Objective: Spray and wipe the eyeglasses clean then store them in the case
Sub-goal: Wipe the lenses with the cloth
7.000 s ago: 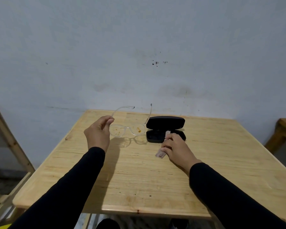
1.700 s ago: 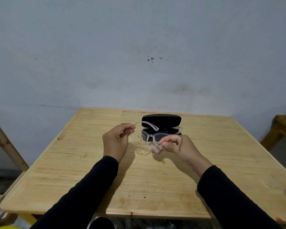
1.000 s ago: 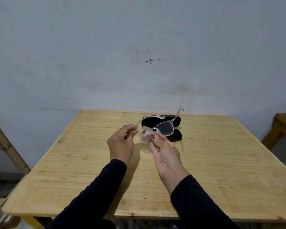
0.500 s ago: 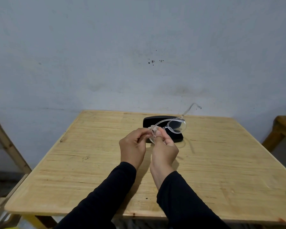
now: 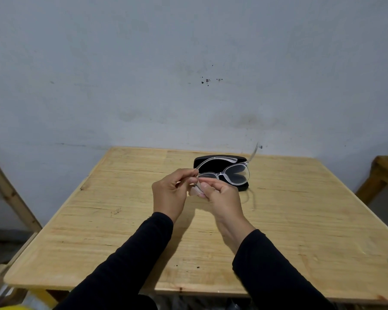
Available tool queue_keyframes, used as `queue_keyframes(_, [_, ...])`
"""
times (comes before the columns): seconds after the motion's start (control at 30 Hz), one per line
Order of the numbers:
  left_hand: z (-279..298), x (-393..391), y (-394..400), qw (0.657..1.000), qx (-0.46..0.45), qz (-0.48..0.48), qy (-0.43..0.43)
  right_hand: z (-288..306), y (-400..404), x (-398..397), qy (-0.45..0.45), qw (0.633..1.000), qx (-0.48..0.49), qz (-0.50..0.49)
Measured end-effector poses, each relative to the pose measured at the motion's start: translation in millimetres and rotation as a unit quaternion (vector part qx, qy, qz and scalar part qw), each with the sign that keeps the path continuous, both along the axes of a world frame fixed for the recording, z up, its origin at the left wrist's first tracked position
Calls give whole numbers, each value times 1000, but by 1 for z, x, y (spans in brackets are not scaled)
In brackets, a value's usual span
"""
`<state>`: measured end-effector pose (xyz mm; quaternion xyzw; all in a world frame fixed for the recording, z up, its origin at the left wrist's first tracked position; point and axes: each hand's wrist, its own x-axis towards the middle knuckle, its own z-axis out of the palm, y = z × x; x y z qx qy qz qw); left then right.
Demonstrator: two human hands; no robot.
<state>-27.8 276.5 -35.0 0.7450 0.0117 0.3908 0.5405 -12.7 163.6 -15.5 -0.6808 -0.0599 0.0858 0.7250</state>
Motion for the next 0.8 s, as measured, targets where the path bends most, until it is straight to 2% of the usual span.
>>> queue_keyframes(0.2, [0,-3,9,1000,23,15,8,1,-12,6,-33,991,-104,72])
queue_keyframes(0.27, [0,-2,11,999,25,24,6,1,-14,5,-53,989,-122,58])
queue_keyframes(0.37, [0,-1,12,998,45,41,-1,-3,-13,4,-64,990,-126,-15])
queue_keyframes(0.53, [-2,-1,7,996,77,51,-13,-9,0,-6,-19,988,-39,-146])
queue_keyframes(0.67, [-3,-3,-6,994,94,42,-22,-9,18,-10,37,963,105,-246])
queue_keyframes(0.8, [-4,-1,-15,994,98,41,-31,-4,28,-5,40,943,154,-293])
